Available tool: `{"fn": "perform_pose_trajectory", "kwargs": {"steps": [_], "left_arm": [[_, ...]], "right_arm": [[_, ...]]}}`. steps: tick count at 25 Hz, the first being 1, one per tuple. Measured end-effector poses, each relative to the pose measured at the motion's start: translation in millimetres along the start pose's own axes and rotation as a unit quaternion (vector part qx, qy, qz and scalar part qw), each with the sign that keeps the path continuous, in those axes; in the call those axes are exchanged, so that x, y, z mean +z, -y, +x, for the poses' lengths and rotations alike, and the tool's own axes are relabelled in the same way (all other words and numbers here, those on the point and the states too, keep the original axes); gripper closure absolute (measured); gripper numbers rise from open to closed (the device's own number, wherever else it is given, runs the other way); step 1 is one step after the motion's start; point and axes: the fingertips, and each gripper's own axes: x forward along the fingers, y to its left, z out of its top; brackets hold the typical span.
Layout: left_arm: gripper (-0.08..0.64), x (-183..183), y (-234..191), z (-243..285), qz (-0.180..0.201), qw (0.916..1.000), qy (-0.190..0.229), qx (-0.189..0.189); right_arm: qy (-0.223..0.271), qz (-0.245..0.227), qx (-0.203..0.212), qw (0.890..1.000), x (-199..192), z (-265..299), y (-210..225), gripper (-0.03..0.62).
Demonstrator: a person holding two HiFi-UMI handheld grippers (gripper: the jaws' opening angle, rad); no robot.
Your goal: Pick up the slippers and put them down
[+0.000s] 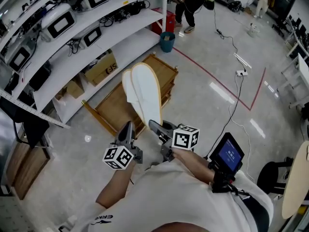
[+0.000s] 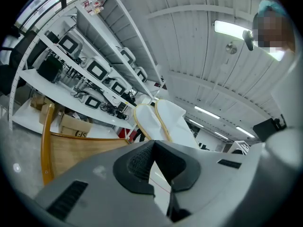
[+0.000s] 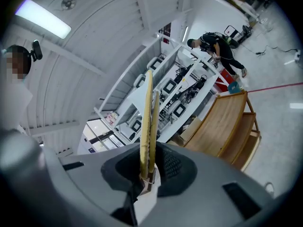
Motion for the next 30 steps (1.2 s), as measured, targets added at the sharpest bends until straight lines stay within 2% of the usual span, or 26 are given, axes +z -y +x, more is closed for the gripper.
{"fn": "perform_pose_trajectory", "kwargs": {"steps": [6,16,23,30], "left_arm": [[0.557,-9,23,24,0.007,0.9995,-0.019,-0.024],[0.557,-22,75,104,0.021,0.9982,-0.031,-0.047],[0.557,-44,112,158,0.028,0.9977,-0.035,-0.050],[0.557,-61,139,192,0.026,0.9985,-0.030,-0.038]], "right_arm": [[0.025,0.003,-0.014,1.000,24,-20,15,0.529],[0.042,0.008,-0.018,0.999,84,-58,63,0.529],[0.059,0.018,-0.018,0.998,125,-95,107,0.529],[0.054,0.026,-0.014,0.998,151,-123,139,0.529]]}}
